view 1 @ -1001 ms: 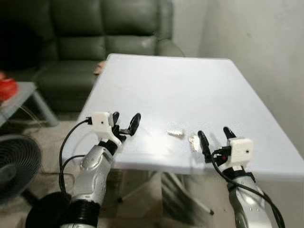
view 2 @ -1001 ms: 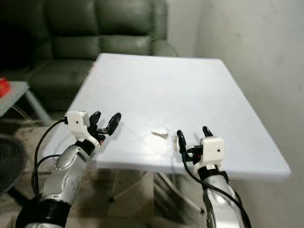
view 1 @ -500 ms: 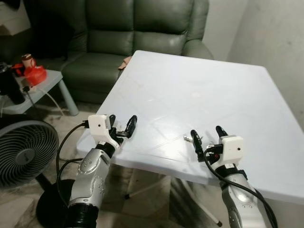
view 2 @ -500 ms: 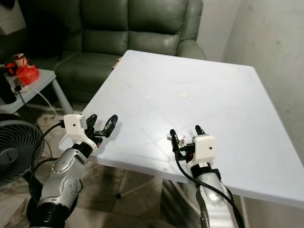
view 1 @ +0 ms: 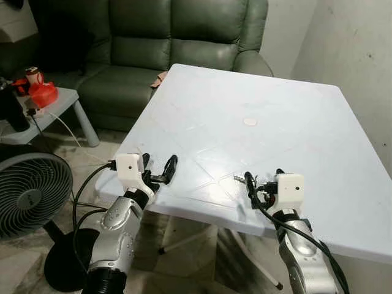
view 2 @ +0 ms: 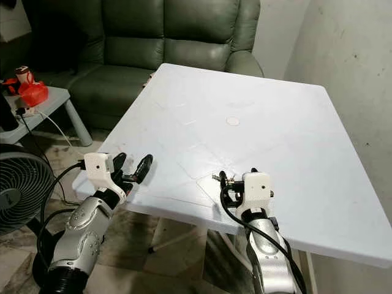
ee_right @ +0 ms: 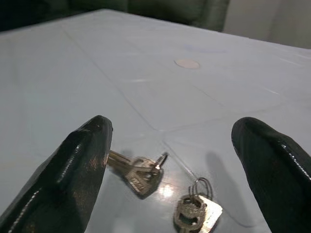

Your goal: Hang keys on a hook

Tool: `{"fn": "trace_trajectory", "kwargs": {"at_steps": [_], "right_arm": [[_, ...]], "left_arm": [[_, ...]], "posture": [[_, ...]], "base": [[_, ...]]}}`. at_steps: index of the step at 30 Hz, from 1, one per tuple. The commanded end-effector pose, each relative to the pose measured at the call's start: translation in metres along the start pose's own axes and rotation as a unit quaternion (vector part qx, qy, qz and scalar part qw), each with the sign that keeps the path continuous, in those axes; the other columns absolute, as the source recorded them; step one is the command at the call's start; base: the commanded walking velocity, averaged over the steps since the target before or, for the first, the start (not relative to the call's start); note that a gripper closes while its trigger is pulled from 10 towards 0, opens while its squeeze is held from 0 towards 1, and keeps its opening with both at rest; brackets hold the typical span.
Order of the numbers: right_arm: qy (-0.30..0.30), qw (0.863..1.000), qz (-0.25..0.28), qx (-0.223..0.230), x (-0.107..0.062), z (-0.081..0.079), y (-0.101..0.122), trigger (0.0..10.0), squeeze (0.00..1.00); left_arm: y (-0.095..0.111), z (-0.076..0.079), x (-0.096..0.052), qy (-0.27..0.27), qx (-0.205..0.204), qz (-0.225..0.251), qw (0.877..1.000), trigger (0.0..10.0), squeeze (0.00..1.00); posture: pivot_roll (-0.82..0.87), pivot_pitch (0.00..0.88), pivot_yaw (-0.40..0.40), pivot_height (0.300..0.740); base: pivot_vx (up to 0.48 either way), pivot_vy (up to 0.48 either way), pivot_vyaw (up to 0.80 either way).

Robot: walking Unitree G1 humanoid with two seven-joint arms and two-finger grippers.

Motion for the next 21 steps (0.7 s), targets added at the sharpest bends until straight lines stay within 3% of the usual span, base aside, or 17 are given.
{"fn": "trace_trajectory", "kwargs": {"at_steps": [1,9,12,18,19,20,21], "right_arm": [[0.002,1.0,-0.009,-0.005,0.003,-0.003,0.0,10.0,0.0],[-0.017,0.998,-0.052,0.008,0.016,-0.011,0.003,10.0,0.0],[-0.013,0.998,-0.049,0.031,0.022,-0.019,0.011,10.0,0.0],[-0.022,0.998,-0.054,0.022,0.024,-0.025,0.016,10.0,0.0],[-0.024,0.998,-0.055,0.021,0.024,-0.025,0.016,9.1,0.0],[-0.029,0.997,-0.063,0.018,0.023,-0.025,0.014,10.0,0.0],[-0.032,0.997,-0.07,0.016,0.022,-0.024,0.011,10.0,0.0]], "left_arm": [[0.003,0.005,0.0,-0.013,0.012,0.003,1.0,10.0,0.0],[-0.003,0.021,-0.002,-0.055,0.043,-0.014,0.997,10.0,0.0],[-0.007,0.028,-0.003,-0.072,0.048,-0.025,0.996,10.0,0.0],[-0.011,0.035,-0.005,-0.087,0.053,-0.035,0.994,10.0,0.0],[-0.012,0.036,-0.006,-0.088,0.054,-0.037,0.994,10.0,0.0],[-0.014,0.038,-0.007,-0.093,0.053,-0.041,0.993,10.0,0.0],[-0.015,0.039,-0.007,-0.095,0.053,-0.043,0.993,10.0,0.0]], "posture": [[0.0,0.0,-0.039,0.732],[0.04,0.0,-0.062,0.732],[0.05,0.0,-0.065,0.732],[0.05,0.0,-0.071,0.732],[0.05,0.0,-0.071,0.732],[0.05,0.0,-0.071,0.732],[0.05,0.0,-0.068,0.732]], "base": [[0.0,0.0,0.0],[0.0,0.0,0.0],[0.0,0.0,0.0],[0.0,0.0,0.0],[0.0,0.0,0.0],[0.0,0.0,0.0],[0.0,0.0,0.0]]}}
Point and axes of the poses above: a point about 5 cm out from each wrist's last joint towards the gripper, its own x axis pointing out of the wrist towards the gripper, its own y axis along the axis of the wrist's last joint, z = x × y, the point moved 2 cm from there along x, pointing out of the wrist towards the gripper, and after that the axes turned 15 degrees about -x, right-handed, at the moved point
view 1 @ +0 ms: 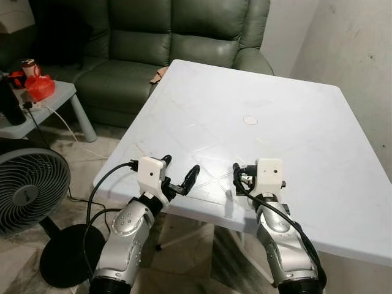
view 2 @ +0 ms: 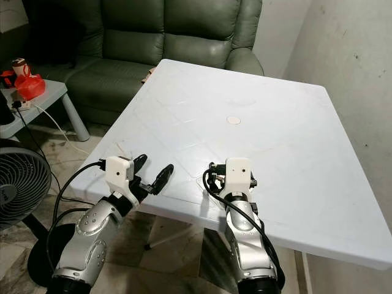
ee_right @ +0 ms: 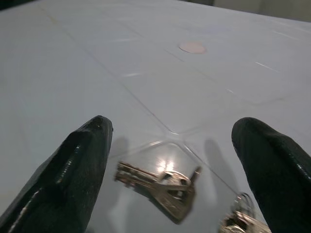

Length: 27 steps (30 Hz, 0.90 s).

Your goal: Hang keys on a hook

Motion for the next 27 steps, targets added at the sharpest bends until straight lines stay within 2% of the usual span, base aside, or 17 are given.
{"fn": "trace_trajectory", "kwargs": {"at_steps": [1,4,6,7,8,12,14,17,18,21,22,24,26,27], "right_arm": [[-0.007,1.0,-0.013,-0.007,-0.001,0.001,-0.004,10.0,0.0],[-0.018,1.0,-0.019,-0.006,-0.002,0.004,-0.009,10.0,0.0],[-0.031,0.999,-0.026,-0.001,-0.002,0.007,-0.013,9.5,0.0],[-0.037,0.999,-0.031,0.002,-0.002,0.008,-0.015,10.0,0.0],[-0.039,0.999,-0.034,0.003,-0.003,0.008,-0.016,10.0,0.0],[-0.049,0.998,-0.041,0.002,-0.003,0.008,-0.018,9.5,0.0],[-0.058,0.997,-0.044,0.001,-0.003,0.008,-0.019,6.8,0.0],[-0.06,0.997,-0.046,0.004,-0.003,0.007,-0.019,6.4,0.0],[-0.062,0.997,-0.048,0.001,-0.003,0.007,-0.019,5.9,0.0],[-0.064,0.997,-0.046,-0.004,-0.003,0.006,-0.019,5.9,0.0],[-0.065,0.997,-0.045,-0.005,-0.003,0.006,-0.019,6.4,0.0],[-0.066,0.997,-0.044,-0.006,-0.003,0.006,-0.019,6.5,0.0],[-0.063,0.997,-0.046,-0.005,-0.003,0.005,-0.02,7.8,0.0],[-0.062,0.997,-0.046,-0.005,-0.003,0.004,-0.02,8.9,0.0]], "left_arm": [[0.001,0.007,0.001,-0.017,0.008,-0.006,1.0,10.0,0.0],[-0.002,0.011,0.001,-0.027,0.01,-0.013,1.0,10.0,0.0],[-0.004,0.013,0.001,-0.03,0.009,-0.016,0.999,10.0,0.0],[-0.004,0.013,0.002,-0.03,0.009,-0.017,0.999,10.0,0.0],[-0.004,0.013,0.002,-0.03,0.009,-0.017,0.999,10.0,0.0],[-0.003,0.014,0.002,-0.034,0.009,-0.019,0.999,10.0,0.0],[-0.002,0.014,0.004,-0.035,0.011,-0.018,0.999,10.0,0.0],[-0.001,0.014,0.005,-0.033,0.011,-0.017,0.999,10.0,0.0],[0.0,0.014,0.005,-0.033,0.01,-0.016,0.999,10.0,0.0],[0.002,0.014,0.005,-0.033,0.01,-0.014,0.999,10.0,0.0],[0.002,0.015,0.005,-0.033,0.01,-0.014,0.999,10.0,0.0],[0.002,0.015,0.005,-0.033,0.01,-0.014,0.999,10.0,0.0],[0.002,0.015,0.005,-0.033,0.009,-0.014,0.999,10.0,0.0],[0.002,0.015,0.005,-0.032,0.009,-0.013,0.999,10.0,0.0]], "posture": [[0.05,0.0,-0.068,0.732],[0.04,0.0,-0.066,0.732],[0.04,0.0,-0.066,0.732],[0.04,0.0,-0.061,0.732],[0.04,0.0,-0.061,0.732],[0.03,0.0,-0.057,0.732],[0.03,0.0,-0.054,0.732],[0.03,0.0,-0.054,0.732],[0.03,0.0,-0.054,0.732],[0.03,0.0,-0.051,0.732],[0.03,0.0,-0.051,0.732],[0.03,0.0,-0.051,0.732],[0.03,0.0,-0.051,0.732],[0.03,0.0,-0.05,0.732]], "base": [[0.0,0.0,0.0],[0.0,0.0,0.0],[0.0,0.0,0.0],[0.0,0.0,0.0],[0.0,0.0,0.0],[0.0,0.0,0.0],[0.0,0.0,0.0],[0.0,0.0,0.0],[0.0,0.0,0.0],[0.0,0.0,0.0],[0.0,0.0,0.0],[0.0,0.0,0.0],[0.0,0.0,0.0],[0.0,0.0,0.0]]}}
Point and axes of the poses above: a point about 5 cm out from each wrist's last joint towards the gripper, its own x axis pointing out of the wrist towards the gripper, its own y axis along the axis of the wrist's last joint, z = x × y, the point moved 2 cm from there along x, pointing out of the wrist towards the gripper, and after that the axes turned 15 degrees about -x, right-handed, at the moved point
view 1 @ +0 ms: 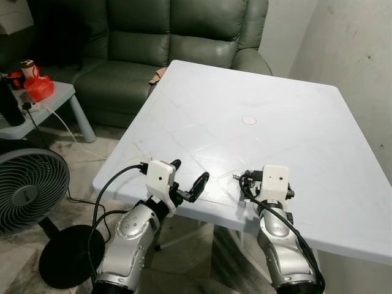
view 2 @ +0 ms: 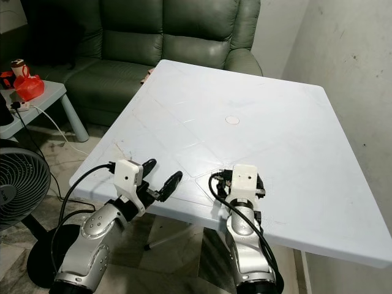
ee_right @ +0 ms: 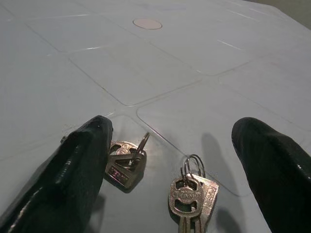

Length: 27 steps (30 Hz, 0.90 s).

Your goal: Hang keys on a hook

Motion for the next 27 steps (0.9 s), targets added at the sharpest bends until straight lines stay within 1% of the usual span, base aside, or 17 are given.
{"fn": "trace_trajectory", "kwargs": {"at_steps": [1,3,4,6,7,8,9,11,14,15,16,17,18,19,20,21,27], "right_arm": [[0.003,1.0,-0.002,0.0,0.0,-0.005,-0.001,8.6,0.0],[0.004,1.0,-0.003,0.0,0.001,-0.006,-0.001,8.6,0.0],[0.006,1.0,-0.002,-0.001,0.002,-0.007,-0.001,8.0,0.0],[0.012,1.0,0.0,-0.002,0.003,-0.011,0.001,8.0,0.0],[0.015,1.0,0.004,-0.005,0.003,-0.014,0.002,7.6,0.0],[0.016,1.0,0.005,-0.006,0.003,-0.014,0.002,7.6,0.0],[0.017,1.0,0.004,-0.006,0.004,-0.015,0.002,8.4,0.0],[0.019,1.0,0.002,-0.004,0.005,-0.016,0.002,8.6,0.0],[0.026,1.0,0.006,-0.008,0.007,-0.021,0.004,7.2,0.0],[0.029,1.0,0.007,-0.007,0.009,-0.022,0.004,5.7,0.0],[0.029,1.0,0.008,-0.008,0.01,-0.022,0.005,4.7,0.0],[0.029,1.0,0.008,-0.008,0.01,-0.022,0.005,4.7,0.0],[0.028,1.0,0.009,-0.01,0.011,-0.022,0.005,2.5,0.0],[0.029,0.999,0.01,-0.012,0.011,-0.023,0.006,2.5,0.0],[0.029,0.999,0.01,-0.012,0.012,-0.024,0.005,0.4,0.0],[0.029,0.999,0.009,-0.012,0.012,-0.024,0.005,0.0,0.0],[0.029,0.999,0.006,-0.013,0.013,-0.026,0.002,0.0,0.0]], "left_arm": [[0.006,0.003,0.002,-0.006,0.005,0.004,1.0,10.0,0.0],[0.006,0.003,0.002,-0.005,0.005,0.004,1.0,10.0,0.0],[0.006,0.004,0.002,-0.005,0.004,0.004,1.0,10.0,0.0],[0.006,0.004,0.002,-0.005,0.004,0.005,1.0,10.0,0.0],[0.006,0.004,0.002,-0.004,0.003,0.006,1.0,10.0,0.0],[0.006,0.004,0.002,-0.004,0.003,0.006,1.0,10.0,0.0],[0.006,0.004,0.002,-0.004,0.003,0.006,1.0,10.0,0.0],[0.006,0.004,0.002,-0.003,0.003,0.007,1.0,10.0,0.0],[0.006,0.004,0.002,-0.001,0.002,0.008,1.0,10.0,0.0],[0.007,0.004,0.002,0.0,0.002,0.008,1.0,10.0,0.0],[0.007,0.005,0.003,0.0,0.002,0.009,1.0,10.0,0.0],[0.007,0.005,0.003,0.0,0.002,0.009,1.0,10.0,0.0],[0.007,0.005,0.003,0.001,0.001,0.009,1.0,10.0,0.0],[0.007,0.005,0.003,0.001,0.001,0.009,1.0,10.0,0.0],[0.007,0.004,0.003,0.002,0.001,0.009,1.0,10.0,0.0],[0.007,0.004,0.002,0.002,0.002,0.009,1.0,10.0,0.0],[0.008,0.004,0.003,0.005,0.0,0.012,1.0,10.0,0.0]], "posture": [[0.03,0.0,-0.05,0.732],[0.03,0.0,-0.051,0.732],[0.03,0.0,-0.051,0.732],[0.03,0.0,-0.051,0.732],[0.03,0.0,-0.051,0.732],[0.03,0.0,-0.051,0.732],[0.04,0.0,-0.055,0.732],[0.04,0.0,-0.055,0.732],[0.04,0.0,-0.055,0.732],[0.04,0.0,-0.06,0.732],[0.04,0.0,-0.062,0.732],[0.04,0.0,-0.062,0.732],[0.04,0.0,-0.062,0.732],[0.04,0.0,-0.062,0.732],[0.04,0.0,-0.062,0.732],[0.04,0.0,-0.062,0.732],[0.05,0.0,-0.065,0.732]], "base": [[0.0,0.0,0.0],[0.0,0.0,0.0],[0.0,0.0,0.0],[0.0,0.0,0.0],[0.0,0.0,0.0],[0.0,0.0,0.0],[0.0,0.0,0.0],[0.0,0.0,0.0],[0.0,0.0,0.0],[0.0,0.0,0.0],[0.0,0.0,0.0],[0.0,0.0,0.0],[0.0,0.0,0.0],[0.0,0.0,0.0],[0.0,0.0,0.0],[0.0,0.0,0.0],[0.0,0.0,0.0]]}}
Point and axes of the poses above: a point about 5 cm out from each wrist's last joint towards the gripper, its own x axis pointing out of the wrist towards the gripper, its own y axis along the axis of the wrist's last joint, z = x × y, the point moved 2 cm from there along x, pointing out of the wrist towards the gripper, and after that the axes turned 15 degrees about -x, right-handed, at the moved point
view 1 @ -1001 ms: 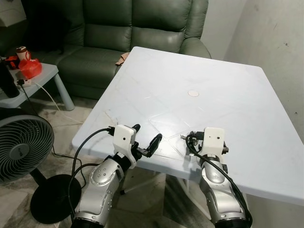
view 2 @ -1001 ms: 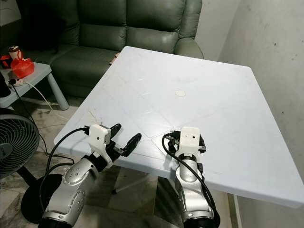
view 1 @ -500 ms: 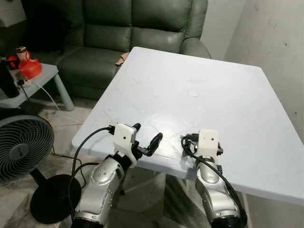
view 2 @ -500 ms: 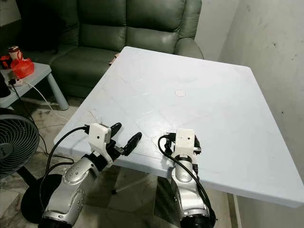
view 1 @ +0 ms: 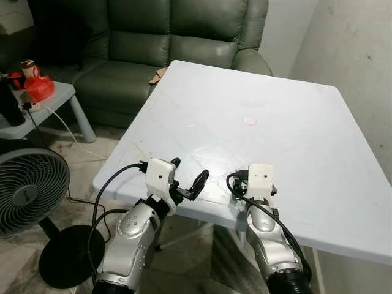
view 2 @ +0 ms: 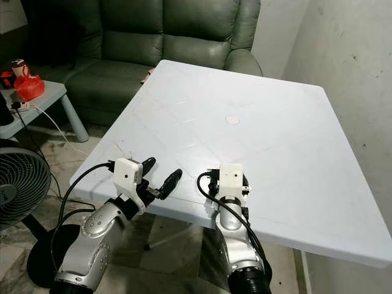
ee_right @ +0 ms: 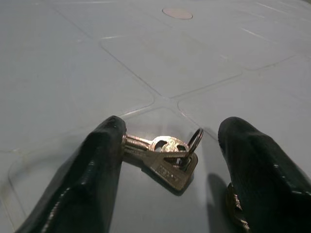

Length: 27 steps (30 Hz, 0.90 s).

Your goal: Hang keys on a hook

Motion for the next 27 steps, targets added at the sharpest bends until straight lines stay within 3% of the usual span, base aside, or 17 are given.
{"fn": "trace_trajectory", "kwargs": {"at_steps": [1,27], "right_arm": [[-0.003,1.0,0.006,-0.002,0.0029,-0.0004,0.0043,0.0,0.0],[-0.007,1.0,0.005,-0.001,0.0042,-0.0007,0.0009,0.0,0.0]], "left_arm": [[0.0047,0.0029,0.0018,-0.004,0.004,0.007,1.0,10.0,0.0],[0.0055,0.0042,0.0043,-0.003,0.001,0.01,1.0,10.0,0.0]], "posture": [[0.05,0.0,-0.065,0.732],[0.05,0.0,-0.067,0.732]], "base": [[0.0,0.0,0.0],[0.0,0.0,0.0]]}}
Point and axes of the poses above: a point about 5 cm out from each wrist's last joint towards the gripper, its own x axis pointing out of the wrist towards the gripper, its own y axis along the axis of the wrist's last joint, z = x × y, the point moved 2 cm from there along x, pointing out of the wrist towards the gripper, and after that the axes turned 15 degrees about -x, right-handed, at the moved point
